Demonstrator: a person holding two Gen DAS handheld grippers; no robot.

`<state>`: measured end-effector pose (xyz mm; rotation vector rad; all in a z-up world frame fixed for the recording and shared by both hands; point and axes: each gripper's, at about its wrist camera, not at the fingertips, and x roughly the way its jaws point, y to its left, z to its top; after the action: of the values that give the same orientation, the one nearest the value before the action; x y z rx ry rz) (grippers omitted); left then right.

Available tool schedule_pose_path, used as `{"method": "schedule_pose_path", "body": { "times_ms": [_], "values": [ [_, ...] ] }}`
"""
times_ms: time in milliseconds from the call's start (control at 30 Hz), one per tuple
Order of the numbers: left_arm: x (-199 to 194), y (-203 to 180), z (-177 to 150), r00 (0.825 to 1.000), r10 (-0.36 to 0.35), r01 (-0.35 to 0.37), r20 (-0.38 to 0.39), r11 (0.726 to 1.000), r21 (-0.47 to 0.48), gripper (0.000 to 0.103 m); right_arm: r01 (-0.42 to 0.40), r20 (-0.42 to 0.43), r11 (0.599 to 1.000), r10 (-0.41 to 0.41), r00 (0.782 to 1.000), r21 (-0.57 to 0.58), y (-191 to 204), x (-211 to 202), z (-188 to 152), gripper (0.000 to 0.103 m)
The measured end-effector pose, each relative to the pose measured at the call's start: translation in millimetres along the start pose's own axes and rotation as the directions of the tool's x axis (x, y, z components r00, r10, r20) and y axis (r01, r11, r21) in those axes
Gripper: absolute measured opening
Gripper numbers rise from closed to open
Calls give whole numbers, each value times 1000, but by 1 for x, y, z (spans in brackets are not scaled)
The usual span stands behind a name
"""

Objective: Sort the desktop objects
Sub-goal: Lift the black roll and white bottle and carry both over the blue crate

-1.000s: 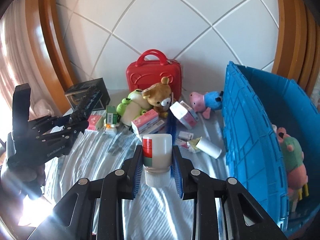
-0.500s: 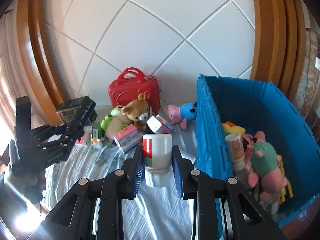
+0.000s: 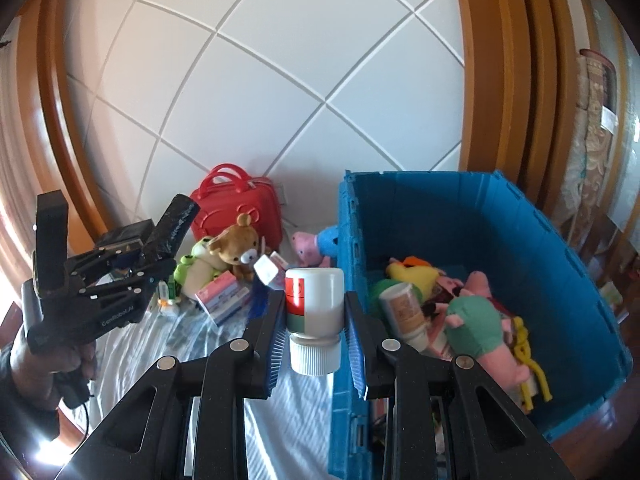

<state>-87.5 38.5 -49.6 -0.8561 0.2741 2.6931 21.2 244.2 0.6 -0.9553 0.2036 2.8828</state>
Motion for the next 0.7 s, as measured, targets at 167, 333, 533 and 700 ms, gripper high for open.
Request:
{"method": "schedule_pose_path", "body": {
  "times_ms": [167, 333, 533, 700],
  "values": [
    [5, -29, 19, 999, -40, 39, 19, 999, 31, 35, 27, 0, 999, -27, 1000, 29, -25, -3, 0, 27],
    [12, -60, 33, 996, -83, 81, 24, 994, 68, 35, 52, 2, 997, -52, 999, 56, -47, -9, -2, 27],
    [17, -93, 49, 991, -128, 125, 31, 987, 105, 35, 80, 7, 993, -81, 997, 90, -73, -18, -4, 27],
    [19, -118, 60, 987, -155, 149, 39, 979, 137, 35, 99, 12, 989, -101, 995, 110, -92, -23, -6, 27]
  ]
}}
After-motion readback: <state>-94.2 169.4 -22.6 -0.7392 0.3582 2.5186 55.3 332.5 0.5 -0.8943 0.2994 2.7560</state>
